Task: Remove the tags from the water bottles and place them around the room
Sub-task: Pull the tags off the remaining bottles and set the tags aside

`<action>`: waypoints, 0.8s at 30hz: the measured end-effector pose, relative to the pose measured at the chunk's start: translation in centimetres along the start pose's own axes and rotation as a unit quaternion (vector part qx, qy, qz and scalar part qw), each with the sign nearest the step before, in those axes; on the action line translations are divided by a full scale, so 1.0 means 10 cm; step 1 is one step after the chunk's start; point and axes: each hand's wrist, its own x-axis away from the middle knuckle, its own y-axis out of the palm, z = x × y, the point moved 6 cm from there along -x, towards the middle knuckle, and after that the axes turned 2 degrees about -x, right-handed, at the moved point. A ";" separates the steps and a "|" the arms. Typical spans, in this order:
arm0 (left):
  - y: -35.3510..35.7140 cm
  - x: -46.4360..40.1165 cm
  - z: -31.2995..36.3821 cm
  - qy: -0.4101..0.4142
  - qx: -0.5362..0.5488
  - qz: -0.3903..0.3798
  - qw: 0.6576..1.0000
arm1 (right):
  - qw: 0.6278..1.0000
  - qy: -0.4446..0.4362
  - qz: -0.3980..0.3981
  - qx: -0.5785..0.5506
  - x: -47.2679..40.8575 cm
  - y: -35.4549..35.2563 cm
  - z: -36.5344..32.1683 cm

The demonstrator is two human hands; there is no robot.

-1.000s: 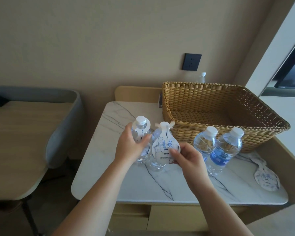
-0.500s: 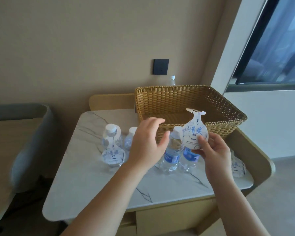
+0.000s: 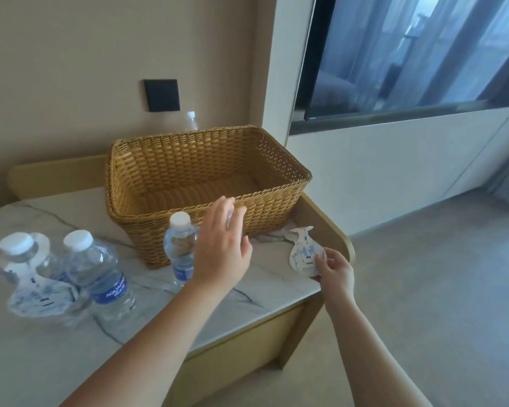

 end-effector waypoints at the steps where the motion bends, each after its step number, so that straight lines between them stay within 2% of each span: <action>1: 0.02 0.02 -0.01 0.004 -0.004 0.006 1.000 | 1.000 0.003 -0.003 0.019 -0.07 0.03 0.05; 5: 0.07 0.04 -0.05 0.006 -0.007 0.023 1.000 | 0.992 -0.025 -0.007 0.121 -0.30 0.20 0.14; 13: 0.11 0.03 -0.06 -0.003 -0.002 0.024 1.000 | 0.966 -0.033 0.054 0.251 -0.55 0.28 0.22; 17: 0.11 0.02 -0.06 -0.006 -0.001 0.023 1.000 | 0.915 -0.090 0.039 0.390 -0.50 0.30 0.13; 20: 0.12 0.03 -0.06 -0.008 -0.003 0.018 1.000 | 0.834 -0.177 0.041 0.522 -0.36 0.33 0.08; 22: 0.12 0.03 -0.06 -0.008 -0.004 0.012 1.000 | 0.805 -0.246 -0.003 0.541 -0.21 0.40 0.12; 24: 0.12 0.03 -0.05 -0.008 -0.006 0.008 1.000 | 0.779 -0.258 -0.081 0.565 -0.12 0.46 0.27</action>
